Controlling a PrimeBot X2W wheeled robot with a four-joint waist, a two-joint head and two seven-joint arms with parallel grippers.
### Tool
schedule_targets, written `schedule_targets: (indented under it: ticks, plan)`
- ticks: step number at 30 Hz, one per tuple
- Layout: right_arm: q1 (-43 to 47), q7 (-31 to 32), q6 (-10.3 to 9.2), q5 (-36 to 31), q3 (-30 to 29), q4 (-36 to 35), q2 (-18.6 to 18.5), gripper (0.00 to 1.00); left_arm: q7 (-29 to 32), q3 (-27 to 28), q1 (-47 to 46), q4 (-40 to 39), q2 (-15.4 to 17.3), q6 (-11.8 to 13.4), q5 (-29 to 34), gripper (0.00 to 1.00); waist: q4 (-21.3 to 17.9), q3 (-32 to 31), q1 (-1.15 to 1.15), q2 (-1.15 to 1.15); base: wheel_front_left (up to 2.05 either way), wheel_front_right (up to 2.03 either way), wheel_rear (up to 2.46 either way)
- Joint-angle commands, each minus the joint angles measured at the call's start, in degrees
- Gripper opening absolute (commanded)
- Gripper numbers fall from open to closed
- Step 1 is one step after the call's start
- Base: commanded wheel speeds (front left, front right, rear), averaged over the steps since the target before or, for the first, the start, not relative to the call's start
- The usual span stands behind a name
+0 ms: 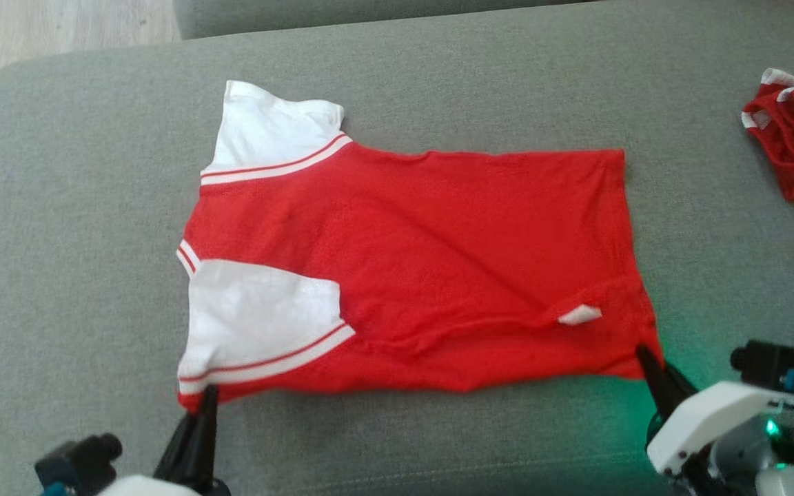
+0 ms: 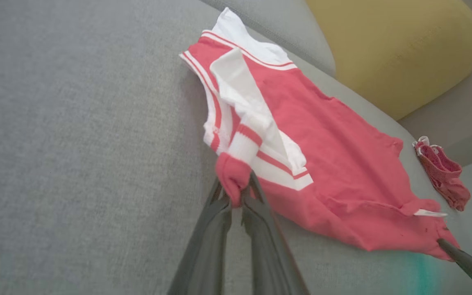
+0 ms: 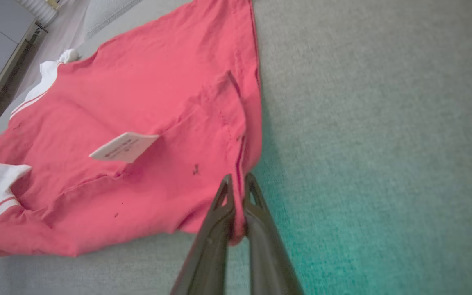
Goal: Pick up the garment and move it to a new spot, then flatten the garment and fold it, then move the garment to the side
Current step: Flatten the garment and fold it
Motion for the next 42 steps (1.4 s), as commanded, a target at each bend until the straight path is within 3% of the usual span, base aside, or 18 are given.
schedule_targets:
  ticks: [1, 11, 12, 13, 14, 15, 22, 28, 34, 42]
  plan:
    - [-0.38, 0.14, 0.37, 0.36, 0.57, -1.73, -0.33, 0.00, -0.42, 1.67, -0.64, -1.51, -0.23, 0.37, 0.12, 0.00, 0.00, -0.08, 0.00, 0.00, 0.00, 0.00, 0.00]
    - [-1.06, -1.63, 0.37, -0.78, -0.37, 1.02, 0.32, 0.00, 0.06, 1.53, -0.21, 1.61, 0.20, 0.63, -0.20, 0.00, -0.42, -0.61, 0.00, 0.00, 0.00, 0.00, 0.00]
    - [-1.16, -1.78, 0.37, -0.88, -0.39, 1.21, 0.34, 0.15, 0.11, 1.61, -0.16, 1.85, 0.32, 0.63, -0.29, 0.00, -0.50, -0.61, 0.00, 0.00, 0.00, 0.00, 0.00]
    - [-1.20, -1.89, 0.37, -0.97, -0.35, 1.35, 0.35, 0.36, -0.01, 1.78, -0.12, 2.02, 0.47, 0.65, -0.29, 0.10, -0.59, -0.62, 0.00, 0.00, 0.00, 0.00, 0.00]
    - [-1.20, -2.02, 0.37, -0.99, -0.31, 1.45, 0.36, 0.62, -0.12, 1.92, -0.08, 2.14, 0.61, 0.61, -0.33, 0.45, -0.67, -0.62, 0.00, 0.00, 0.00, 0.00, 0.00]
    - [-1.16, -2.21, 0.37, -0.99, -0.31, 1.47, 0.36, 0.97, -0.23, 2.10, -0.07, 2.16, 0.81, 0.60, -0.32, 1.00, -0.74, -0.63, 0.00, 0.00, 0.00, 0.00, 0.00]
    - [-0.19, -3.65, 0.37, -1.02, -1.52, 0.12, 0.05, 1.00, -0.29, 3.37, -0.80, 0.27, 2.82, 0.93, 0.55, 1.00, -1.42, -0.90, 0.00, 0.00, 0.00, 0.00, 0.00]
    - [-1.57, -6.08, 0.37, -2.35, -1.75, -3.32, -0.61, 1.00, 2.26, 4.38, -5.84, -2.89, 7.77, 0.68, 3.24, 1.00, -2.96, -0.54, 0.00, 0.00, 0.00, 0.00, 0.00]
    - [-6.91, -7.49, 0.37, -3.04, 3.22, -5.87, -0.98, 1.00, 9.42, 3.99, -17.90, -3.73, 14.56, -1.10, 5.99, 1.00, -5.24, 2.78, 0.00, 0.00, 0.00, 0.00, 0.00]
    - [-17.09, -9.37, 0.37, -2.78, 10.83, -4.68, -1.36, 1.00, 20.69, 2.90, -39.60, 3.92, 22.39, -6.12, 5.29, 1.00, -8.29, 11.86, 0.00, 0.00, 0.00, 0.00, 0.00]
